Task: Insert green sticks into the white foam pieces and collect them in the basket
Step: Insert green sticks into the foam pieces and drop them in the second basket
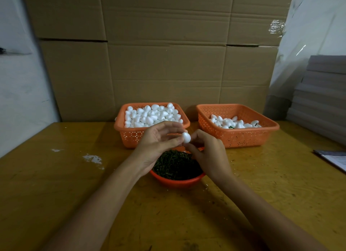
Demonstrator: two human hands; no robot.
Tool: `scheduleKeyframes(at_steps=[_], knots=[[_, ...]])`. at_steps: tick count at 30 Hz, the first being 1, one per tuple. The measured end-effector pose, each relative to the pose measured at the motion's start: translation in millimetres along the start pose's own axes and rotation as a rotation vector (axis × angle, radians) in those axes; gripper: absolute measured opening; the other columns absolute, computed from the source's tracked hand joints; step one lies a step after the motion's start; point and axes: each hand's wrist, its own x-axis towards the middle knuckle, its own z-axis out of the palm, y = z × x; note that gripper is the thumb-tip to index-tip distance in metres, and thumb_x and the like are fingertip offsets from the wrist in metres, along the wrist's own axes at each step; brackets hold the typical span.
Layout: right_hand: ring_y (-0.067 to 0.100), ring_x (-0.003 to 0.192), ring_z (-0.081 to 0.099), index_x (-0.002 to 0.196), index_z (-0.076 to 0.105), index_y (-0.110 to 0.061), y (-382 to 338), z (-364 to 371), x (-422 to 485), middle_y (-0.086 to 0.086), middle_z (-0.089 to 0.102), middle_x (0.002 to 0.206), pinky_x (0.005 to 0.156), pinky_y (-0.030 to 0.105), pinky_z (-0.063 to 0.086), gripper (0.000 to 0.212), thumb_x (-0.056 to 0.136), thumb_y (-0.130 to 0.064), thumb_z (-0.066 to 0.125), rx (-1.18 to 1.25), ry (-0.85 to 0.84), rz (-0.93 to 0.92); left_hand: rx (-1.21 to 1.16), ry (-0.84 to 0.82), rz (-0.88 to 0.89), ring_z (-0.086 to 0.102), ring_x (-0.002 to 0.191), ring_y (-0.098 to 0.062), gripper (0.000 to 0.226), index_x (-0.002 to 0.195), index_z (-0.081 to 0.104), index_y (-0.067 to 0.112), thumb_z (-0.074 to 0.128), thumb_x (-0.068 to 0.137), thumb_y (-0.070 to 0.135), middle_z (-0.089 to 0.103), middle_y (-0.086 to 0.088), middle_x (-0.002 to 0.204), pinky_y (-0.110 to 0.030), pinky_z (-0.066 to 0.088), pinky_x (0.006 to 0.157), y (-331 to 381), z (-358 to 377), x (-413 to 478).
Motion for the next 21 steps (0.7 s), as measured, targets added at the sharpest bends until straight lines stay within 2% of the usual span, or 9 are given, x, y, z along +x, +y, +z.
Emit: scheduleKeyframes(at_steps=[3, 10, 13, 16, 18, 21], knots=[[-0.002, 0.091, 0.070, 0.102, 0.073, -0.024, 0, 0, 1, -0.018, 0.073, 0.092, 0.080, 0.024, 0.059, 0.010, 0.094, -0.019, 0.077, 0.001, 0.003, 0.009, 0.002, -0.014, -0.002, 0.070, 0.120, -0.027, 0.039, 0.114, 0.074, 0.020, 0.086, 0.078, 0.011, 0.076, -0.012, 0.122, -0.043, 0.058, 0.103, 1, -1, -1], [0.004, 0.084, 0.071, 0.108, 0.075, -0.019, -4, -5, 2, -0.016, 0.073, 0.091, 0.072, 0.037, 0.062, 0.010, 0.099, -0.020, 0.070, 0.062, 0.048, -0.028, -0.037, -0.010, 0.040, 0.069, 0.123, -0.028, 0.049, 0.128, 0.067, 0.015, 0.083, 0.083, 0.011, 0.074, -0.011, 0.128, -0.040, 0.059, 0.100, 0, 0, 1], [0.006, 0.075, 0.071, 0.108, 0.071, -0.019, -8, -17, 7, -0.013, 0.072, 0.086, 0.065, 0.042, 0.062, 0.010, 0.102, -0.024, 0.064, 0.050, 0.227, -0.051, -0.012, 0.048, 0.046, 0.070, 0.120, -0.030, 0.050, 0.133, 0.064, 0.016, 0.081, 0.086, 0.015, 0.074, -0.008, 0.128, -0.043, 0.060, 0.099, 0, 2, 1], [0.007, 0.079, 0.071, 0.113, 0.056, -0.029, -13, -37, 12, -0.016, 0.068, 0.092, 0.063, 0.040, 0.061, 0.008, 0.107, -0.031, 0.052, 0.027, 0.478, -0.127, 0.038, 0.093, 0.031, 0.072, 0.116, -0.030, 0.038, 0.128, 0.067, 0.016, 0.078, 0.092, 0.012, 0.076, -0.009, 0.121, -0.042, 0.062, 0.093, 0, 2, 2], [0.010, 0.079, 0.072, 0.114, 0.047, -0.026, -12, -53, 18, -0.009, 0.070, 0.097, 0.060, 0.035, 0.057, 0.009, 0.111, -0.034, 0.047, 0.028, 0.630, -0.195, 0.074, 0.097, 0.022, 0.073, 0.113, -0.028, 0.030, 0.124, 0.069, 0.017, 0.074, 0.096, 0.009, 0.077, -0.010, 0.117, -0.038, 0.063, 0.088, -1, 2, 2], [0.015, 0.075, 0.071, 0.117, 0.043, -0.016, 0, -72, 27, 0.001, 0.069, 0.100, 0.059, 0.031, 0.054, 0.023, 0.114, -0.038, 0.036, -0.008, 0.786, -0.213, 0.100, 0.089, 0.010, 0.074, 0.109, -0.027, 0.025, 0.122, 0.070, 0.017, 0.070, 0.098, 0.007, 0.077, -0.010, 0.114, -0.035, 0.062, 0.084, -1, 2, 1]])
